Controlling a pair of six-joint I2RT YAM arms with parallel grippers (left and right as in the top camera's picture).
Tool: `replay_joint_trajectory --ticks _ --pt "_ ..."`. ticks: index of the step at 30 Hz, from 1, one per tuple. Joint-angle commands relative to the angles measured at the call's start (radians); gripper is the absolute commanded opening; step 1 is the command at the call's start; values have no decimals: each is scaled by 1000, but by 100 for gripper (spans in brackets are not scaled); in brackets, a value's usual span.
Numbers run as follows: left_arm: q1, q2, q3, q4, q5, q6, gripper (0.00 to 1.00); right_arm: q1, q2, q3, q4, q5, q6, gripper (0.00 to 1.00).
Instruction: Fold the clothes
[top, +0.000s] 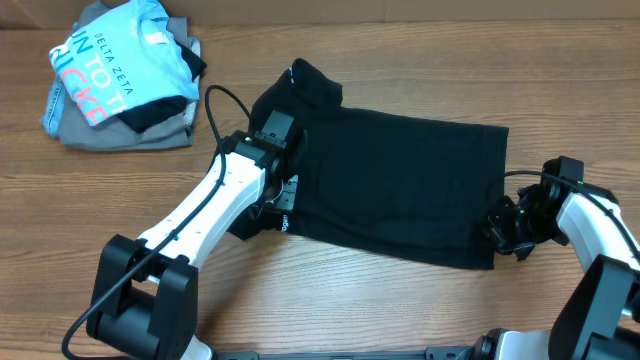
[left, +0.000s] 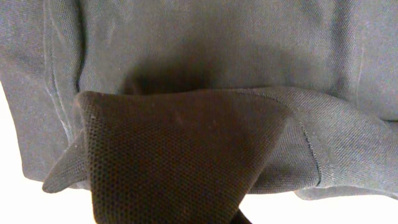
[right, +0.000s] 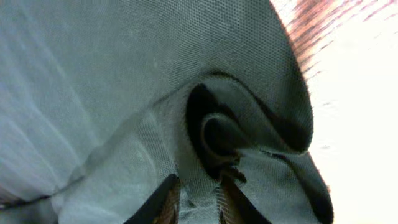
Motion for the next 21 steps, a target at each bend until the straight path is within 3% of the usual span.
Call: replay_joint_trajectory --ticks 1,2,6,7,10,21 --pt "5 5 8 -2 -1 19 14 2 -2 -39 21 5 1 41" --pt "5 5 8 -2 -1 19 14 2 -2 -43 27 5 1 48" --pt "5 5 8 -2 -1 19 14 2 -2 -54 39 5 1 48" --pt "5 5 8 -2 -1 19 15 2 -2 -54 40 5 1 43" --pt "5 5 8 -2 -1 19 15 2 -2 -53 51 2 2 4" --pt "5 5 12 -26 2 53 14 2 -10 117 -105 -14 -30 4"
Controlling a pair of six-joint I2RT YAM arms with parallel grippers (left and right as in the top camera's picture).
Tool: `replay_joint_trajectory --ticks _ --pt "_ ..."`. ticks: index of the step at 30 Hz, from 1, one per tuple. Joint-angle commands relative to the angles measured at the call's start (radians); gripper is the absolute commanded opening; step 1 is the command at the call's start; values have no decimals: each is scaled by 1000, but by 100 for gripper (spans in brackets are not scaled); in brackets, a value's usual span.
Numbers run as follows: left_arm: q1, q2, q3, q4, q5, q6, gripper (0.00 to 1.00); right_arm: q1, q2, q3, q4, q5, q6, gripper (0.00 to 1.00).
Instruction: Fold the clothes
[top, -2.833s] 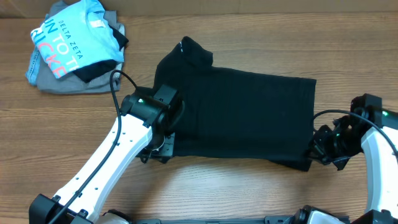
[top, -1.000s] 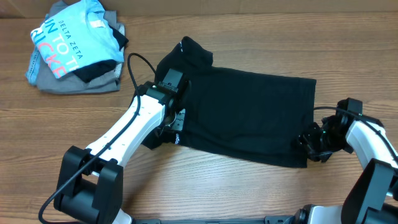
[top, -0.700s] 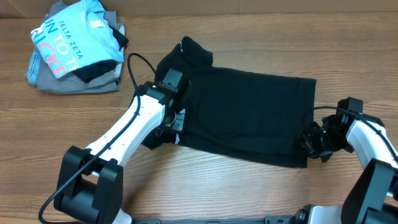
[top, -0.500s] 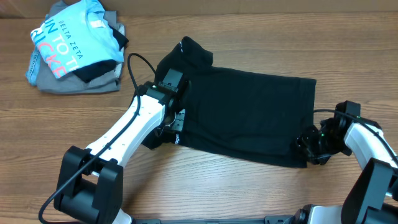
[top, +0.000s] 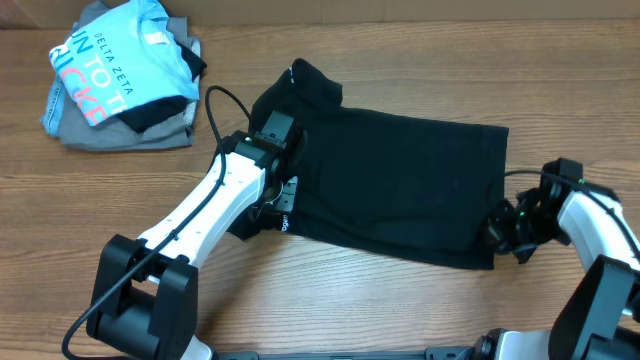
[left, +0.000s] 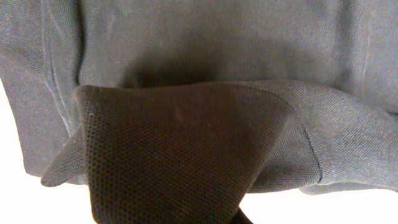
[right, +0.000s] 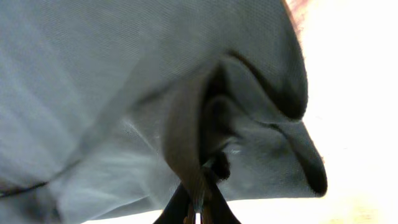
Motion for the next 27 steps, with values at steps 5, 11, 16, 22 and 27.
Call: replay_joint_trajectory --ticks 5,11,16,22,27 --pt "5 5 18 2 2 82 13 2 -10 129 8 -10 -1 4" --pt "5 5 18 62 1 114 13 2 -9 129 107 -10 74 4" --pt "5 5 18 116 0 140 17 2 -9 129 190 -10 124 4" --pt "5 5 18 128 -2 143 23 2 -9 129 187 -16 139 4" --pt "5 5 18 113 -2 143 27 2 -9 121 116 52 89 56"
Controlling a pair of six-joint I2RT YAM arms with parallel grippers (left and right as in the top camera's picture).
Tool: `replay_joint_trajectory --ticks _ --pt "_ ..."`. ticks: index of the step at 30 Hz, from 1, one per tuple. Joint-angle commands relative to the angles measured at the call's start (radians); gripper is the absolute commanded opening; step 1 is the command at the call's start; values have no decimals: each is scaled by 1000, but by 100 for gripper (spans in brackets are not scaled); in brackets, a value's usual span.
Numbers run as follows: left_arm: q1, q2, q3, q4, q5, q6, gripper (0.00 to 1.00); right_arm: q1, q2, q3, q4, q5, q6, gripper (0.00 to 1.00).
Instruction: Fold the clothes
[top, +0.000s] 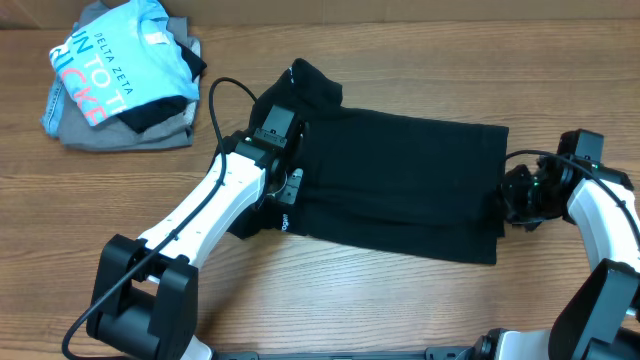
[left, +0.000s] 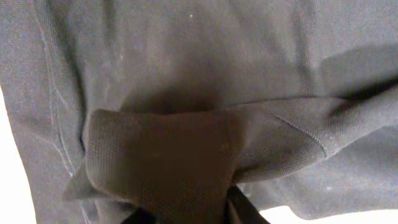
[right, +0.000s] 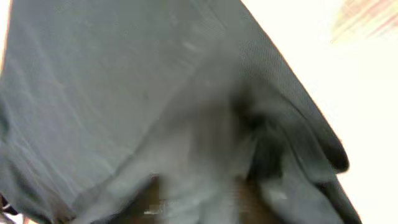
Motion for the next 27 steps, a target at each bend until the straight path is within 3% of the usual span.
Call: replay_joint_trajectory --ticks 1,6,15,16,19,20,27 --pt "5 5 18 -9 -2 20 28 2 -9 0 -21 74 -20 51" --pt "5 5 18 -19 -2 20 29 2 -9 -74 17 101 -20 43" --pt "5 5 18 -19 -2 21 29 2 -8 -158 132 79 -19 43" --pt "5 5 18 -19 -2 21 29 2 -8 -163 142 69 -20 38" --pt "5 5 18 -20 -2 21 29 2 -8 -163 159 45 -20 8" --pt "5 5 18 -23 -2 21 28 2 -8 -162 160 37 -21 4" --pt "5 5 18 -79 -2 35 20 2 -63 -74 -52 20 -73 4"
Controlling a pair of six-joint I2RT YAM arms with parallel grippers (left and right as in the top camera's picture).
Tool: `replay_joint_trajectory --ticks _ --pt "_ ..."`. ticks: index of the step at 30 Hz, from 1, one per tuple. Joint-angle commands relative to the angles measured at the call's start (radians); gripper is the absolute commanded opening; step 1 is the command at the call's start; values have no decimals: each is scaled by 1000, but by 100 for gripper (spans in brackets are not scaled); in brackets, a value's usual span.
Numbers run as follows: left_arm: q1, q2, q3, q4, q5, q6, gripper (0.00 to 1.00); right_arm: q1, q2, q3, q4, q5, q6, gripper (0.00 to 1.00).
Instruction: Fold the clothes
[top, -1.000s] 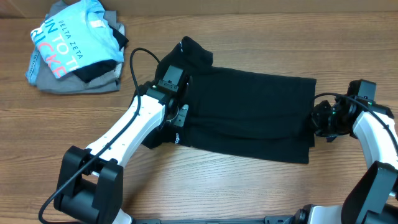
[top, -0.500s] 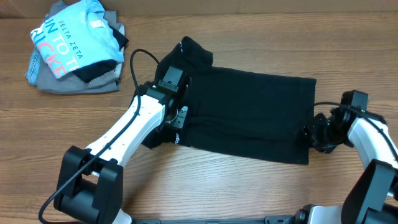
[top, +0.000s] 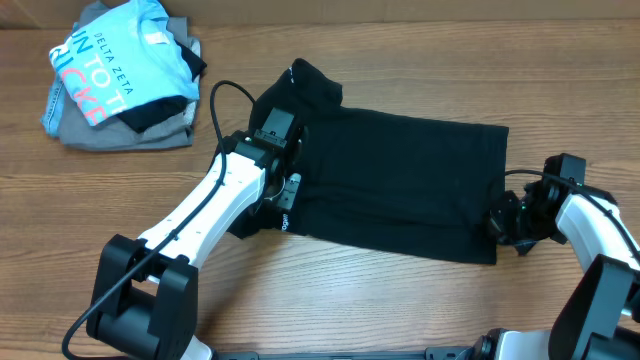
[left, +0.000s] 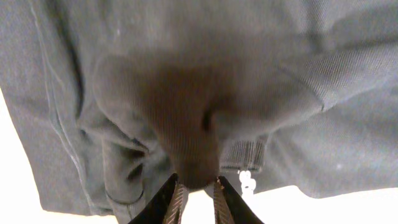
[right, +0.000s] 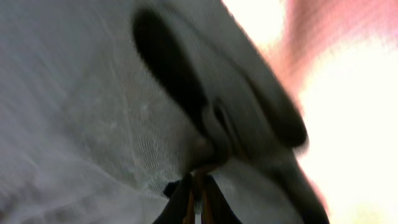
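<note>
A black shirt (top: 400, 180) lies spread flat across the middle of the wooden table. My left gripper (top: 285, 198) sits at the shirt's left edge. In the left wrist view, that left gripper (left: 196, 186) pinches a narrow bunch of the dark fabric (left: 186, 124) between its fingertips. My right gripper (top: 500, 216) is at the shirt's near right corner. The right wrist view shows the right gripper (right: 196, 186) shut tight on a curled fold of the cloth (right: 205, 124).
A pile of other clothes (top: 120, 75), with a light blue printed shirt on top, lies at the far left corner. The left arm's cable (top: 213, 110) loops over the table (top: 330, 300) between the pile and the black shirt.
My right gripper has moved from farther back on the shirt's right edge to the near right corner. In my left gripper the wide draped fold has become a narrow bunch at the fingertips.
First my right fingers stood slightly apart around a curl of cloth at the near right corner, then they were shut on it. After that the gripper was farther back along the edge, and now it is near the corner again. My left gripper stayed at the left edge throughout.
</note>
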Motion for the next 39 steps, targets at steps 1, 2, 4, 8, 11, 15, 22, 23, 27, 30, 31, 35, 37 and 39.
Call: replay_joint_trajectory --ticks 1,2,4,8,11,15,22,23,27,30,31,35,37,39 --pt "5 5 18 -24 -2 19 20 2 -77 73 -77 -19 -31 4" --pt "5 5 18 -35 -2 19 21 2 -102 82 -114 -19 -30 4" --pt "5 5 18 -61 -2 19 20 2 -160 87 -175 -20 -24 4" --pt "5 5 23 -102 -2 19 16 2 -259 87 -248 -18 -14 4" --pt "5 3 42 -131 -2 18 14 2 -304 87 -288 -13 27 4" --pt "5 3 64 -120 -15 19 14 2 -301 84 -220 0 37 4" --pt "5 5 64 19 -16 29 12 2 -212 77 -27 10 113 4" --pt "5 5 64 32 -17 29 12 2 -192 77 -13 9 121 4" --pt "5 6 61 72 -16 29 10 2 -90 77 68 -10 135 4" --pt "5 9 61 72 -16 29 12 2 -24 77 156 -41 134 4" --pt "5 9 61 67 -16 29 21 2 -10 77 180 -45 131 4" --pt "5 10 61 35 -13 29 51 2 11 77 224 -45 131 22" --pt "5 10 61 31 -13 29 61 2 11 77 223 -47 131 33" --pt "5 11 61 32 -13 29 67 2 11 77 212 -43 131 47"
